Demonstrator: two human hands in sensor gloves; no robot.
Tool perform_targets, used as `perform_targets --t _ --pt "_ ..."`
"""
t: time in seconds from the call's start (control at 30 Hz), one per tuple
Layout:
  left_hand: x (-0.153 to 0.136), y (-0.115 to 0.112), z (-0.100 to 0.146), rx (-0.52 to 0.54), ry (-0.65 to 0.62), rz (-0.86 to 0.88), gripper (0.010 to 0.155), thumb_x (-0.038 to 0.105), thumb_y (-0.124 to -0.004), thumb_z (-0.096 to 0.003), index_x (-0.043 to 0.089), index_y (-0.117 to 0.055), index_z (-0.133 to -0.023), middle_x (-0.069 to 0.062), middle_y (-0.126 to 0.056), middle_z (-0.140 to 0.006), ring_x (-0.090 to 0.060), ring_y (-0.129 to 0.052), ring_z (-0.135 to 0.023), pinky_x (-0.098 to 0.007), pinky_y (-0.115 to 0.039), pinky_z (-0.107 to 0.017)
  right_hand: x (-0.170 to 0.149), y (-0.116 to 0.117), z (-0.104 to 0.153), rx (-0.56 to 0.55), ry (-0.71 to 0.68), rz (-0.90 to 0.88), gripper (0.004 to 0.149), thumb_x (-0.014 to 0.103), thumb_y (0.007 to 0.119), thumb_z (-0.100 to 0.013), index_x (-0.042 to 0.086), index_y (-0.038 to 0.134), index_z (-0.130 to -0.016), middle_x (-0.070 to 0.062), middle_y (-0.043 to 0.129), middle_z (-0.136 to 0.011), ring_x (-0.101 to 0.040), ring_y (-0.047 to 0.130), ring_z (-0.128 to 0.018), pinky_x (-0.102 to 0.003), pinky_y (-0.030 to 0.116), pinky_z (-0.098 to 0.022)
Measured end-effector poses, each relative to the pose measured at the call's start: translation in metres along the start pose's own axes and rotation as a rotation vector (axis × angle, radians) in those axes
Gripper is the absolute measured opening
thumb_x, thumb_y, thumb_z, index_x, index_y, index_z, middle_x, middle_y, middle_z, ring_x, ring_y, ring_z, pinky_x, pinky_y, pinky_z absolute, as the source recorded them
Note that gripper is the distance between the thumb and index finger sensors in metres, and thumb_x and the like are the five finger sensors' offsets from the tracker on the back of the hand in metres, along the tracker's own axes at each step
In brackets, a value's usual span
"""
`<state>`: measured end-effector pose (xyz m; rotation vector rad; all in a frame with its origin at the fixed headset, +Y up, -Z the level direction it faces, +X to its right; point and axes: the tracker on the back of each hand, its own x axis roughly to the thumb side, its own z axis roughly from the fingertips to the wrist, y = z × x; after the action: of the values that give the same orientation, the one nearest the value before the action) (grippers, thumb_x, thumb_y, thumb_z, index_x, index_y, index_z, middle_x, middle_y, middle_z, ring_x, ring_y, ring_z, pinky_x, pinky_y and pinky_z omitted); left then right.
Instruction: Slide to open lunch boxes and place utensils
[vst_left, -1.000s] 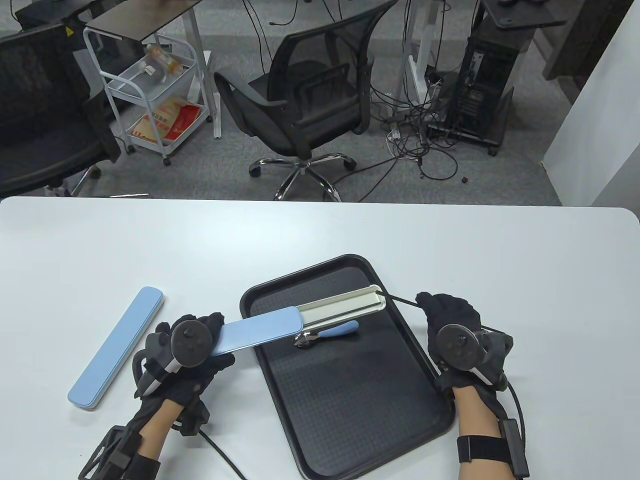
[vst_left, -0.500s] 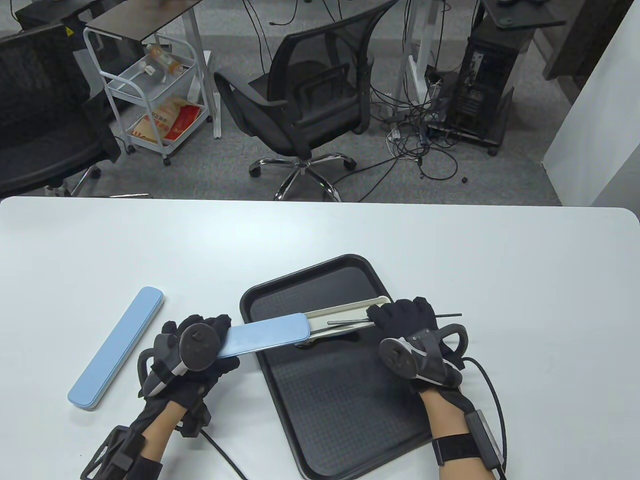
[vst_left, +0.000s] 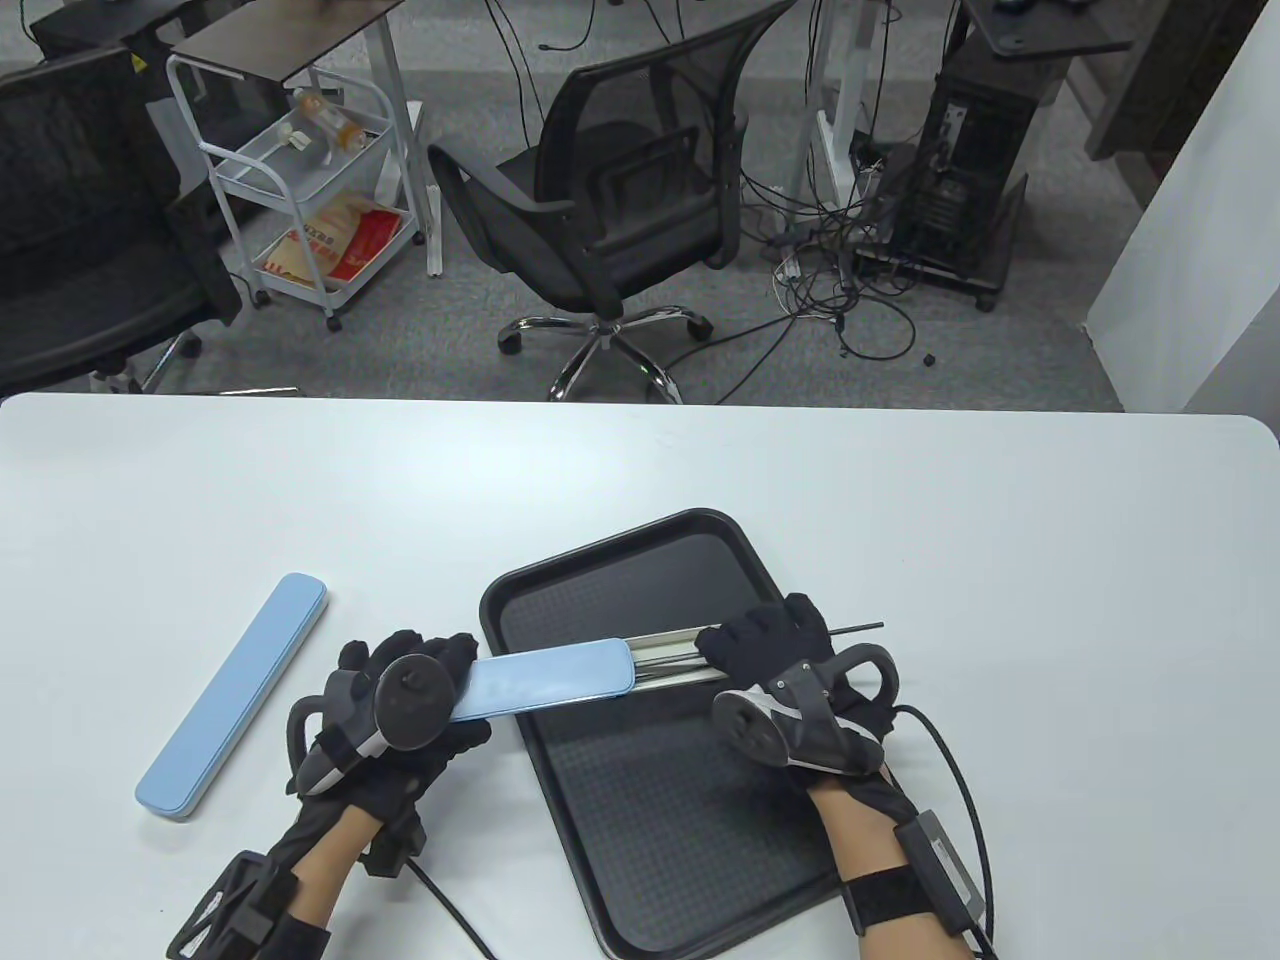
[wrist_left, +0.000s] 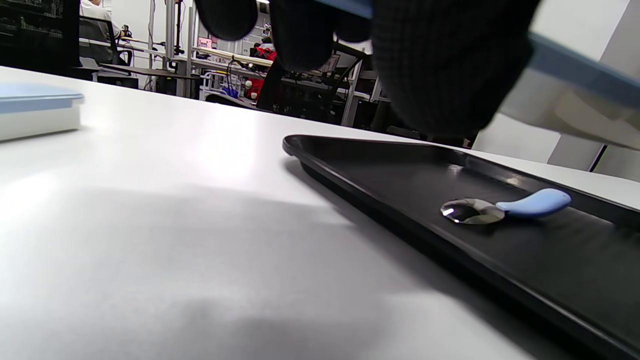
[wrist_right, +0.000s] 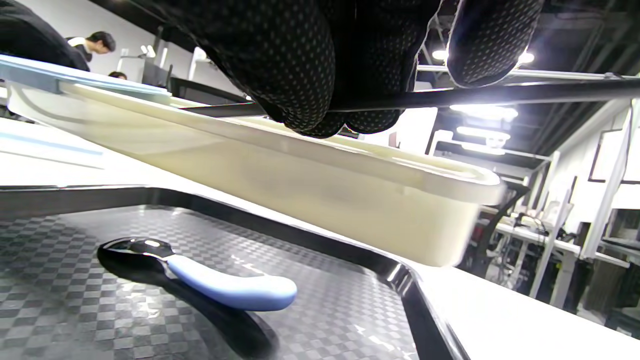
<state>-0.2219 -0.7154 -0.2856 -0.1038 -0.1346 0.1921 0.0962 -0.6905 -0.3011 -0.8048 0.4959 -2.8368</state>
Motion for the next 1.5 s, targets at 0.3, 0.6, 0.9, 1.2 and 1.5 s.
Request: perform_targets --t 0.3,0.6,0.9,1.2,1.5 --pt "0.002 -0.001 -0.001 -0.002 -0.022 0.007 0.088 0.055 -0.095 -0.0409 0.029 -0.048 -0.111 0.005 -0.062 -0.114 -0.036 -0.054 -0.113 -0.073 -0.035 -0.079 0.017 -0.004 -0.007 0.008 -0.045 -0.007 0.042 0.019 0.093 -0.05 0.031 0.08 -0.087 0.003 0.095 -0.086 -0.028 0.09 -0.085 -0.063 0.067 -0.068" --pt "0.004 -0.002 0.0 -0.015 -0.049 0.016 0.088 0.056 -0.094 -0.0409 0.029 -0.049 -0.111 0.005 -0.063 -0.113 -0.036 -0.055 -0.113 -0.074 -0.038 -0.078 0.026 -0.01 -0.012 0.032 -0.071 -0.077 0.042 0.019 0.094 -0.049 0.031 0.081 -0.088 0.003 0.095 -0.086 -0.029 0.09 -0.086 -0.064 0.067 -0.068" --pt "0.005 -0.003 0.0 -0.022 -0.068 0.024 0.088 0.056 -0.094 -0.0409 0.029 -0.049 -0.111 0.005 -0.063 -0.113 -0.035 -0.055 -0.113 -0.074 -0.038 -0.078 0.033 -0.015 -0.014 0.043 -0.081 -0.133 0.043 0.021 0.095 -0.049 0.03 0.081 -0.088 0.002 0.096 -0.085 -0.029 0.09 -0.085 -0.063 0.068 -0.068" --pt "0.004 -0.003 0.0 -0.028 -0.07 0.037 0.088 0.056 -0.094 -0.0408 0.029 -0.049 -0.111 0.005 -0.063 -0.113 -0.035 -0.055 -0.113 -0.074 -0.038 -0.078 0.035 -0.014 -0.015 0.031 -0.081 -0.16 0.043 0.02 0.095 -0.049 0.029 0.082 -0.088 0.002 0.096 -0.085 -0.031 0.087 -0.087 -0.063 0.067 -0.068" --pt "0.001 -0.002 0.0 -0.031 -0.053 0.065 0.088 0.056 -0.094 -0.0408 0.029 -0.048 -0.111 0.005 -0.063 -0.113 -0.036 -0.054 -0.113 -0.074 -0.038 -0.078 0.031 -0.025 -0.014 -0.025 -0.075 -0.212 0.042 0.022 0.094 -0.049 0.029 0.082 -0.088 0.001 0.095 -0.087 -0.033 0.086 -0.088 -0.065 0.066 -0.068"
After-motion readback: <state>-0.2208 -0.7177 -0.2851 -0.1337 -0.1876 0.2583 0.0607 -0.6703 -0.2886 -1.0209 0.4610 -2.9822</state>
